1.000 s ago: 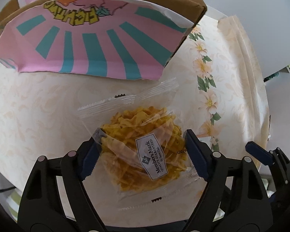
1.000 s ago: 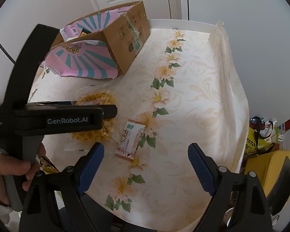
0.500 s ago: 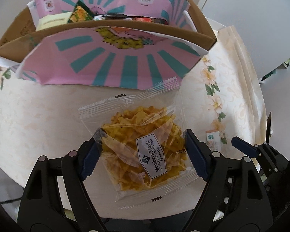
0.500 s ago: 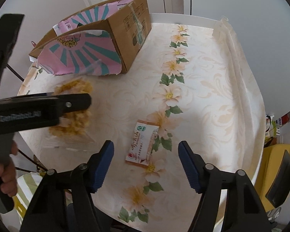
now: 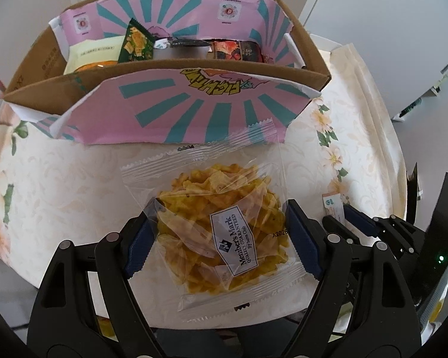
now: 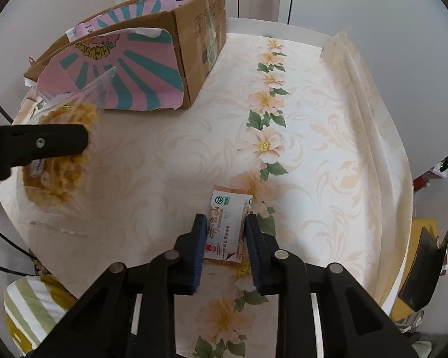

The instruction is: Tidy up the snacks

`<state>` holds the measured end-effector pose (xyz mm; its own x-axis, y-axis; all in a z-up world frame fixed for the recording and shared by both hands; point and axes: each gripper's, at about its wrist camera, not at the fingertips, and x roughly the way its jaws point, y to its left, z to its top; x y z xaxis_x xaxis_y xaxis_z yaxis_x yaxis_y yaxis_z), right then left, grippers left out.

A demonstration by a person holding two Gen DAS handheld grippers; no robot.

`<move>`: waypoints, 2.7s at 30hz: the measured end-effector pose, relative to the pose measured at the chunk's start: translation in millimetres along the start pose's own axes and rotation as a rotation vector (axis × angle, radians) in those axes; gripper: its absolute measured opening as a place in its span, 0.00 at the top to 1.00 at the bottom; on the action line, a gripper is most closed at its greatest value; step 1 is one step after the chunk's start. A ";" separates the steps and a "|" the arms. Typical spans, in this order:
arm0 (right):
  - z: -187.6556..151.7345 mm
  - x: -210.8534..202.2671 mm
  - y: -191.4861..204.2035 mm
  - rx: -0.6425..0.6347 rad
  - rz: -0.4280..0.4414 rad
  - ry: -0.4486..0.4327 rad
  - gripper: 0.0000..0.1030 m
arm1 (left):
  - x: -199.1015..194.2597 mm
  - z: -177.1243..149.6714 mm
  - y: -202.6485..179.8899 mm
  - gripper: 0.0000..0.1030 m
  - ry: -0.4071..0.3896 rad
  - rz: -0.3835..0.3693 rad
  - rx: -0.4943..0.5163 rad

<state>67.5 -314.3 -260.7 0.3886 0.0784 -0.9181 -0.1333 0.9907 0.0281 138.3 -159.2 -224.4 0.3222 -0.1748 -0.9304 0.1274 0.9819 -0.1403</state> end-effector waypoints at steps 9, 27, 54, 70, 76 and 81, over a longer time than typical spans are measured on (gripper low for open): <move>10.9 -22.0 2.7 0.065 0.030 -0.041 0.79 | -37.5 8.1 1.6 0.23 -0.062 -0.027 0.021; 125.6 -122.4 49.6 0.051 0.048 -0.269 0.79 | -130.3 87.5 61.5 0.23 -0.267 -0.088 0.082; 262.4 -18.7 108.5 0.080 0.187 -0.140 0.79 | -23.4 180.5 156.6 0.23 -0.005 -0.054 0.028; 281.8 11.7 86.8 0.148 0.295 -0.074 0.55 | -38.2 174.6 149.7 0.00 -0.061 0.034 0.088; 278.2 2.7 92.9 0.148 0.299 -0.080 0.55 | -49.1 172.7 151.9 0.00 -0.080 0.028 0.096; 273.8 -9.1 95.2 0.148 0.287 -0.101 0.55 | -60.3 167.2 155.3 0.00 -0.098 0.027 0.102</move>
<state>300.9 -190.2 -141.4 0.4436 0.3594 -0.8210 -0.1193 0.9316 0.3434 295.5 -8.4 -133.5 0.4164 -0.1597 -0.8951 0.2110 0.9746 -0.0757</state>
